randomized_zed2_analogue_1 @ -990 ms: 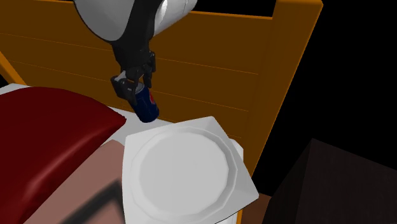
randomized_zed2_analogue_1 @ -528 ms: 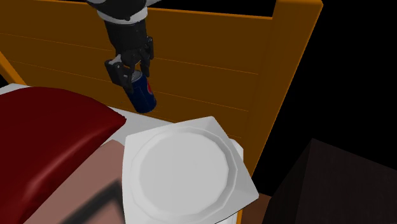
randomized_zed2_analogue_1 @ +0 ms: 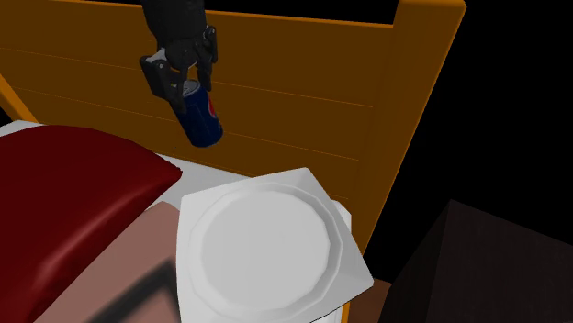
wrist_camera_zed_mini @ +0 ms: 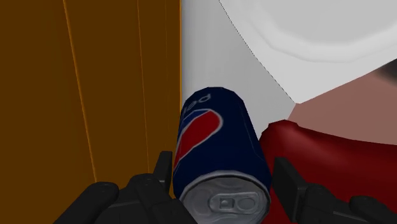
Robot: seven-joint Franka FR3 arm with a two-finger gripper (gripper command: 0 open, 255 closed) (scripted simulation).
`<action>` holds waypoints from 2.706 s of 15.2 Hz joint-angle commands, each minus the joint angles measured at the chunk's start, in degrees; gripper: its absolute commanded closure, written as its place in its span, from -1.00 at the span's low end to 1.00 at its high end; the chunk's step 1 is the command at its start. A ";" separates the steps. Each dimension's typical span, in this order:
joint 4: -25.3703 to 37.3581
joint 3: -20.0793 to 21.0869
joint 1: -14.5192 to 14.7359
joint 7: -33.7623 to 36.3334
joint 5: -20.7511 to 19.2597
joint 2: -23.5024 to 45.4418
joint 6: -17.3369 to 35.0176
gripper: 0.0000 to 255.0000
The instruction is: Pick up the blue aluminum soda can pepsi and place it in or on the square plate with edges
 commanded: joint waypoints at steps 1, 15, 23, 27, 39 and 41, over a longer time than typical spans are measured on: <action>0.78 0.04 0.04 -0.05 0.06 -0.32 -1.08 1.00; -33.15 3.17 4.19 7.92 -0.08 -30.03 2.55 1.00; -40.30 4.18 4.91 10.06 -0.24 -33.03 6.56 1.00; -41.96 4.24 4.80 10.66 -0.79 -31.49 9.72 1.00; -45.59 4.34 4.41 13.00 -3.21 -25.87 18.82 1.00; -45.59 4.34 4.42 13.00 -3.21 -25.87 18.82 1.00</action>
